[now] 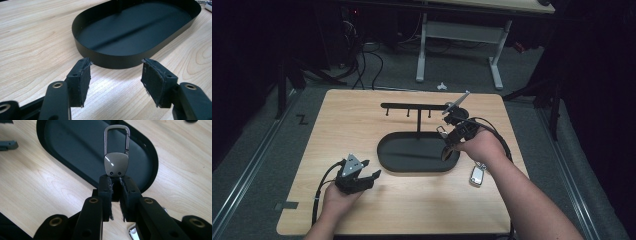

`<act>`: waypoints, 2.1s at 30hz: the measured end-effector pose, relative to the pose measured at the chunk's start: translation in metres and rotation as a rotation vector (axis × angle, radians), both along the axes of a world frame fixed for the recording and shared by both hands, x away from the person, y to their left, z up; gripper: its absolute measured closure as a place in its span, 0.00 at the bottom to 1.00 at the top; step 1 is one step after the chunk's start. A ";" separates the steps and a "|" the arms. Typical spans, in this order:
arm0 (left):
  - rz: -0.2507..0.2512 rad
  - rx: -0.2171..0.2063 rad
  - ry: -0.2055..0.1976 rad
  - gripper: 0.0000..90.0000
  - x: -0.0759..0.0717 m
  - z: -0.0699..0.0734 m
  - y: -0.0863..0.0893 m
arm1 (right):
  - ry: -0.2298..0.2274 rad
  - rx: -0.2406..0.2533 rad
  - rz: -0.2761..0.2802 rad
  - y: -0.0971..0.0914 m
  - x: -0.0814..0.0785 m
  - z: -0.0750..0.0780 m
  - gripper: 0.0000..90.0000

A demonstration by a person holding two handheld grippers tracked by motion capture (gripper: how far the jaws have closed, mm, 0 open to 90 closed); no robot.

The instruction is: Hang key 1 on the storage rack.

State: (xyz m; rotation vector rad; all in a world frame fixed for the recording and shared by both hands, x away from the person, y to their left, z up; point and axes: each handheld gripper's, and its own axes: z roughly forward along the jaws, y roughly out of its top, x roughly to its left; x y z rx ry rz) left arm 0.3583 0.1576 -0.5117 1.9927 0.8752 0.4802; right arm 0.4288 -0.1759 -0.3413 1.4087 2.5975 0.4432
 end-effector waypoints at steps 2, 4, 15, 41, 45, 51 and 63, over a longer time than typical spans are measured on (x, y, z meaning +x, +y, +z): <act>-0.003 0.000 0.003 0.45 0.000 0.000 0.001 | -0.008 0.001 0.004 0.002 0.002 0.002 0.89; -0.001 0.000 0.003 0.45 -0.001 0.000 0.002 | -0.011 -0.002 0.006 0.004 0.003 0.004 0.89; 0.000 0.008 -0.001 0.45 -0.007 0.000 0.007 | -0.042 0.014 0.005 0.013 0.011 0.011 0.89; -0.023 0.018 0.012 0.45 -0.006 -0.002 0.006 | -0.074 0.007 -0.023 0.033 0.033 0.005 0.89; -0.021 0.019 0.015 0.45 -0.008 -0.002 0.008 | -0.074 0.007 -0.031 0.032 0.036 0.000 0.89; -0.018 0.020 0.018 0.45 -0.009 -0.003 0.010 | -0.082 0.007 -0.028 0.033 0.038 -0.003 0.89; -0.027 0.025 0.019 0.45 -0.010 -0.003 0.009 | -0.079 0.001 -0.038 0.033 0.043 -0.010 0.88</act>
